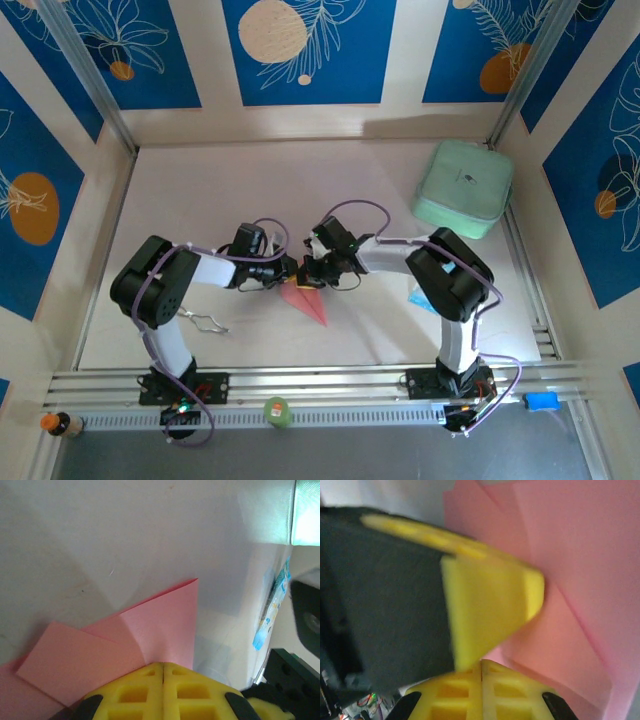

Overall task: Fold a paper plane with a square sheet of paper (pick it up from the middle)
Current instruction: Fourth fold the wing at the center of the table.

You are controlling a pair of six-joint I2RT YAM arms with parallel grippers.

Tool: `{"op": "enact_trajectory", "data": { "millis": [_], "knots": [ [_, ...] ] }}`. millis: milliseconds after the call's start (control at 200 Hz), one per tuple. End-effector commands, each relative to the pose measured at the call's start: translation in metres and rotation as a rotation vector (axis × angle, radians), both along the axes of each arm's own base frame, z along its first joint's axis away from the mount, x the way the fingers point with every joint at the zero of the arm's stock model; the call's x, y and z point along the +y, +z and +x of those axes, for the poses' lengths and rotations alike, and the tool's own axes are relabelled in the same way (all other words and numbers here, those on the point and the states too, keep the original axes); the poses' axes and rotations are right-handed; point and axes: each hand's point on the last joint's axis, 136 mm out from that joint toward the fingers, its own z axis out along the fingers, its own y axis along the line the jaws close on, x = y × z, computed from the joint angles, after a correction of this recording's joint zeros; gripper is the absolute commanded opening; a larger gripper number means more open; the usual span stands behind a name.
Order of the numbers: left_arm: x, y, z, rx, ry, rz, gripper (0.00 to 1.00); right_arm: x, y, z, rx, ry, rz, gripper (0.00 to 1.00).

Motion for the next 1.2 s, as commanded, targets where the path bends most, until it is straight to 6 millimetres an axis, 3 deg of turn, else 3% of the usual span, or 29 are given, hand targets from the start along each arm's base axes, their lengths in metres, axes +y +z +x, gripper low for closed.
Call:
{"op": "enact_trajectory", "data": {
  "millis": [0, 95, 405, 645, 795, 900, 1055, 1195],
  "knots": [
    [0.018, -0.032, -0.014, 0.087, 0.025, 0.098, 0.02, -0.006, -0.027, -0.017, 0.073, 0.021, -0.07, 0.0],
    [0.019, -0.033, -0.014, 0.086, 0.027, 0.101, 0.02, -0.018, -0.037, -0.03, 0.095, 0.01, -0.096, 0.0],
    [0.023, -0.038, -0.015, 0.093, 0.036, 0.126, 0.02, -0.03, -0.019, -0.049, 0.071, 0.053, -0.056, 0.0],
    [0.024, -0.037, -0.016, 0.091, 0.039, 0.13, 0.02, -0.048, -0.022, -0.07, 0.1, 0.056, -0.074, 0.0],
    [0.024, -0.034, -0.016, 0.089, 0.037, 0.13, 0.01, -0.043, 0.002, -0.056, 0.039, 0.034, -0.037, 0.0],
    [0.024, -0.034, -0.016, 0.088, 0.038, 0.131, 0.01, -0.024, 0.016, -0.042, 0.021, 0.046, 0.021, 0.0],
    [0.024, -0.033, -0.017, 0.088, 0.035, 0.132, 0.02, -0.003, 0.012, -0.026, 0.031, 0.041, 0.03, 0.0],
    [0.025, -0.035, -0.017, 0.092, 0.036, 0.133, 0.02, 0.002, -0.002, -0.023, 0.056, 0.041, 0.01, 0.0]
  ]
}}
